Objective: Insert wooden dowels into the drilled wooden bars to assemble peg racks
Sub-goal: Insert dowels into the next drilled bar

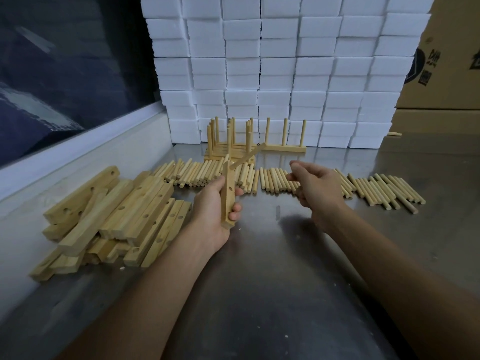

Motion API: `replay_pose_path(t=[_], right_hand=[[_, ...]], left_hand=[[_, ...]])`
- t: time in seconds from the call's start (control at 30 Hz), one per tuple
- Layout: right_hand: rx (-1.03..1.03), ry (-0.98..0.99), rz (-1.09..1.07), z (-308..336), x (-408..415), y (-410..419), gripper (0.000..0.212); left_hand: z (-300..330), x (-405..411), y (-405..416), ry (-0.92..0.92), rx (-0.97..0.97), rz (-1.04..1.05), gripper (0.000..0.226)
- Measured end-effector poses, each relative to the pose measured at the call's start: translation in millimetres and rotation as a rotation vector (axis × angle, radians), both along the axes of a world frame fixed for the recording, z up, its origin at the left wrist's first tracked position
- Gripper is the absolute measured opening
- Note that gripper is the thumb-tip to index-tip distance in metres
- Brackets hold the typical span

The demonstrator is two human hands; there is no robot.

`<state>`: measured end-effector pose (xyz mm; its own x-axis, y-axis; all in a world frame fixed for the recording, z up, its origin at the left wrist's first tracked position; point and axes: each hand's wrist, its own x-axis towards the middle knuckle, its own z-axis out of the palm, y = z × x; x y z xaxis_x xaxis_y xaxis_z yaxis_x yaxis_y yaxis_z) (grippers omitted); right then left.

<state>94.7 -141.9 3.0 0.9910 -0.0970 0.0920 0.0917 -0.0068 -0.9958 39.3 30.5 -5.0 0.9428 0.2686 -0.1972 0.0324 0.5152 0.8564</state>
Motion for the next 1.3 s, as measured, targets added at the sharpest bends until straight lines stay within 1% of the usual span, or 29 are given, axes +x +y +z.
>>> replay_pose_path(t=[0.1, 0.2, 0.33, 0.5, 0.6, 0.7, 0.8, 0.87, 0.93, 1.03, 1.1, 1.2, 1.3], right_hand=[[-0.037, -0.061, -0.012, -1, -2, 2, 0.011], [-0.075, -0.113, -0.018, 1, -2, 2, 0.005], [-0.130, -0.136, -0.015, 1, 0, 3, 0.013], [-0.189, -0.160, -0.016, 1, 1, 6, 0.014], [-0.241, -0.199, 0.032, 2, 0, 9, 0.008], [-0.300, -0.273, 0.133, 6, -7, 16, 0.002], [-0.487, -0.464, 0.241, 11, -16, 24, 0.013], [-0.625, -0.534, 0.290, 12, -20, 28, 0.016], [-0.720, -0.559, 0.295, 11, -22, 30, 0.017], [-0.797, -0.563, 0.288, 12, -23, 30, 0.015], [-0.861, -0.562, 0.290, 18, -25, 29, 0.013], [-1.010, -0.581, 0.258, 26, -26, 26, 0.011], [-1.109, -0.646, 0.232, 31, -29, 27, 0.008]], left_hand=[[0, -2, -1, -0.024, -0.034, -0.024, 0.020], [1, -3, -3, -0.040, -0.068, -0.042, 0.021], [1, -4, -8, -0.010, -0.037, -0.067, 0.026], [-3, -3, -7, -0.010, -0.015, -0.076, 0.032], [-5, -2, -7, -0.024, -0.023, -0.078, 0.033], [-4, -2, -8, -0.041, -0.036, -0.078, 0.026], [-3, -2, -9, -0.050, -0.017, -0.084, 0.025], [-3, -3, -9, -0.060, -0.016, -0.100, 0.025], [-4, -3, -9, -0.066, -0.016, -0.108, 0.023], [-5, -2, -9, -0.069, 0.014, -0.093, 0.023], [-7, -1, -10, -0.081, 0.055, -0.090, 0.023], [-9, -1, -13, -0.112, 0.133, -0.088, 0.025], [-12, 0, -15, -0.129, 0.183, -0.088, 0.025]])
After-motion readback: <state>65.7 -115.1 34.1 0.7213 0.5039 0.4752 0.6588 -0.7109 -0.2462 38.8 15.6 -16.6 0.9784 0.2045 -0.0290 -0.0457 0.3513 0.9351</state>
